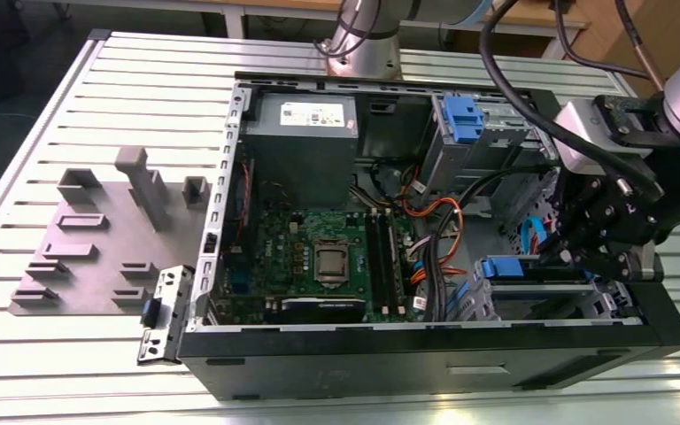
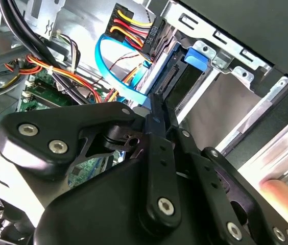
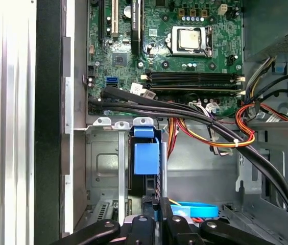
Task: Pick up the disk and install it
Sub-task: 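Insert the first disk wire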
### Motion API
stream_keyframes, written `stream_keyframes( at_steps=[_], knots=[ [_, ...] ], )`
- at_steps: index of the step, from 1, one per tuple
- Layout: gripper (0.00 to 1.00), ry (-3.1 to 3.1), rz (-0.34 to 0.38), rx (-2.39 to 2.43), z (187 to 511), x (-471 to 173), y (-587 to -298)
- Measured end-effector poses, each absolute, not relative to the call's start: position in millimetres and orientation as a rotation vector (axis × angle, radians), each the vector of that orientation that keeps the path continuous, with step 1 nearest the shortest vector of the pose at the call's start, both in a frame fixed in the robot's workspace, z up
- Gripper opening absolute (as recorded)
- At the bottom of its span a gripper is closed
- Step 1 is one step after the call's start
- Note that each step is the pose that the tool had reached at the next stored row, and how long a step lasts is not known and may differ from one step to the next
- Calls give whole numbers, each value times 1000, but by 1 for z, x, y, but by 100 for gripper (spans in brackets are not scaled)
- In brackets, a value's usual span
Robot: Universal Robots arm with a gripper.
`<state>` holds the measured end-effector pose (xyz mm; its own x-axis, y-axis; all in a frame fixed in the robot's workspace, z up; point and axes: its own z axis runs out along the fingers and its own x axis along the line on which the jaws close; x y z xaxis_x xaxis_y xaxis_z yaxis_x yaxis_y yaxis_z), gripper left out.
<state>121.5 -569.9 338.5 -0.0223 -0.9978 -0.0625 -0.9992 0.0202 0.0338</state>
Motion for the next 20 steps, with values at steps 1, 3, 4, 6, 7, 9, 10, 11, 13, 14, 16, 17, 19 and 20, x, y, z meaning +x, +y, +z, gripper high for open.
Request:
stream_keyframes(
  at_steps=[1, 3, 4, 6, 7, 9, 10, 11, 13, 14, 16, 17, 19, 20],
  knots=[
    [16, 2228, 107, -2181, 338, 122, -570],
    [16, 2227, 109, -2180, 338, 122, -570],
    [16, 2227, 109, -2180, 337, 121, -570],
    [16, 2227, 109, -2180, 337, 122, -570],
    [16, 2227, 109, -2180, 337, 122, -570],
    [16, 2227, 110, -2180, 336, 122, -570],
    [16, 2227, 110, -2180, 336, 122, -570],
    [16, 2227, 110, -2180, 336, 122, -570],
    [16, 2227, 109, -2180, 336, 122, -570],
    [16, 2227, 109, -2180, 336, 122, -570],
    [16, 2227, 110, -2180, 336, 122, -570],
    [16, 2227, 110, -2180, 336, 122, -570],
    [16, 2227, 110, -2180, 336, 123, -570],
    [16, 2227, 110, -2180, 336, 123, -570]
  ],
)
